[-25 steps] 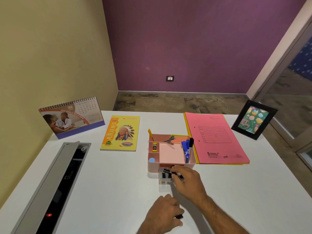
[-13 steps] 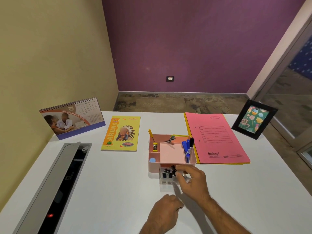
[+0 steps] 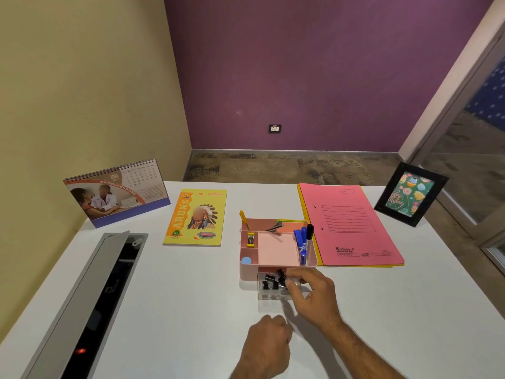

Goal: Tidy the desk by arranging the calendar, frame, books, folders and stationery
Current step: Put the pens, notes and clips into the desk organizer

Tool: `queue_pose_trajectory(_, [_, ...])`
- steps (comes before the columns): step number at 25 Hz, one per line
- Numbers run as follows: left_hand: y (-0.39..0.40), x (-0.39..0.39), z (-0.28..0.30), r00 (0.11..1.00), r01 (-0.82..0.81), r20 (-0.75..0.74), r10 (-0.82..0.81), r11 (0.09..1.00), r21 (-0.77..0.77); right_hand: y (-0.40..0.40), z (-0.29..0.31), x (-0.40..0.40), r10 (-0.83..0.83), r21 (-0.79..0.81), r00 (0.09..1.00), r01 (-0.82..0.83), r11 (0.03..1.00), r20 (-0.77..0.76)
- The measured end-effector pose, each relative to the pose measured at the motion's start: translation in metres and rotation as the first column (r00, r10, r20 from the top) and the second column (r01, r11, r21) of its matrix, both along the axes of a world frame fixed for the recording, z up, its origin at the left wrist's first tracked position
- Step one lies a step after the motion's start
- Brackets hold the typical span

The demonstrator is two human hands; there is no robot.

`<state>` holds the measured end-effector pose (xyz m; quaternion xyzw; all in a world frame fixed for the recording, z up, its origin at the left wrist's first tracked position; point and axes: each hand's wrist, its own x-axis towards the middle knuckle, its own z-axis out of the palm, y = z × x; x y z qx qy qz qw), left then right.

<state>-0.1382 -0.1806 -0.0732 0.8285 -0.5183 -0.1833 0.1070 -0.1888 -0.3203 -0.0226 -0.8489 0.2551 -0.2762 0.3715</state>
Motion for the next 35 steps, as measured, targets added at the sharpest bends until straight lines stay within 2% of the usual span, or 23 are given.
queue_pose_trajectory(2, [0.002,0.001,-0.002,0.981,-0.106,-0.176,0.084,0.988,-0.117,0.000,-0.001,0.000,0.005,-0.002,1.000,-0.005,1.000,0.006])
queue_pose_trajectory(4, [0.003,0.001,-0.006,0.880,-0.298,-0.442,0.175,0.927,-0.226,0.001,0.000,-0.001,0.009,-0.003,1.000,-0.009,1.000,0.018])
queue_pose_trajectory(6, [-0.001,0.000,-0.003,0.657,-0.516,-0.722,0.217,0.827,-0.221,0.001,0.002,0.000,0.014,0.009,1.000,-0.014,1.000,0.028])
queue_pose_trajectory(8, [-0.010,0.000,0.003,0.387,-0.671,-0.900,0.202,0.731,-0.125,0.000,0.004,0.001,0.012,0.047,0.999,-0.014,0.999,0.034])
queue_pose_trajectory(9, [-0.015,0.001,0.005,0.293,-0.719,-0.938,0.188,0.690,-0.086,-0.001,0.004,0.001,0.004,0.081,0.999,-0.007,0.997,0.036])
queue_pose_trajectory(11, [-0.020,0.004,0.009,0.188,-0.777,-0.970,0.153,0.627,-0.052,0.000,0.005,0.003,-0.033,0.166,0.999,0.026,0.986,0.039])
queue_pose_trajectory(15, [-0.022,0.004,0.013,0.097,-0.852,-0.993,0.069,0.521,-0.048,0.003,0.003,0.005,-0.087,0.272,0.996,0.075,0.959,0.035])
queue_pose_trajectory(17, [-0.023,0.003,0.015,0.089,-0.889,-0.994,0.067,0.455,-0.049,0.003,0.003,0.004,-0.078,0.267,0.997,0.068,0.961,0.027])
queue_pose_trajectory(20, [-0.024,0.010,0.018,0.132,-0.929,-0.988,0.083,0.357,-0.094,0.002,0.005,0.004,-0.048,0.283,0.999,0.039,0.958,0.026])
queue_pose_trajectory(25, [-0.027,0.024,0.030,0.284,-0.931,-0.951,0.125,0.272,-0.242,0.001,0.013,0.011,-0.037,0.422,0.997,0.002,0.907,0.075])
queue_pose_trajectory(28, [-0.025,0.033,0.034,0.436,-0.889,-0.869,0.233,0.265,-0.375,0.000,0.014,0.016,-0.055,0.470,0.996,0.014,0.883,0.073])
queue_pose_trajectory(30, [-0.019,0.042,0.031,0.541,-0.841,-0.761,0.358,0.261,-0.474,0.000,0.013,0.017,-0.058,0.404,0.997,0.037,0.914,0.041])
queue_pose_trajectory(32, [-0.008,0.051,0.026,0.583,-0.811,-0.656,0.479,0.295,-0.506,0.001,0.010,0.016,-0.018,0.237,0.999,0.026,0.971,-0.034])
queue_pose_trajectory(35, [0.016,0.063,0.009,0.633,-0.770,-0.462,0.620,0.450,-0.451,0.004,0.004,0.016,0.041,-0.023,0.975,-0.047,0.999,-0.220])
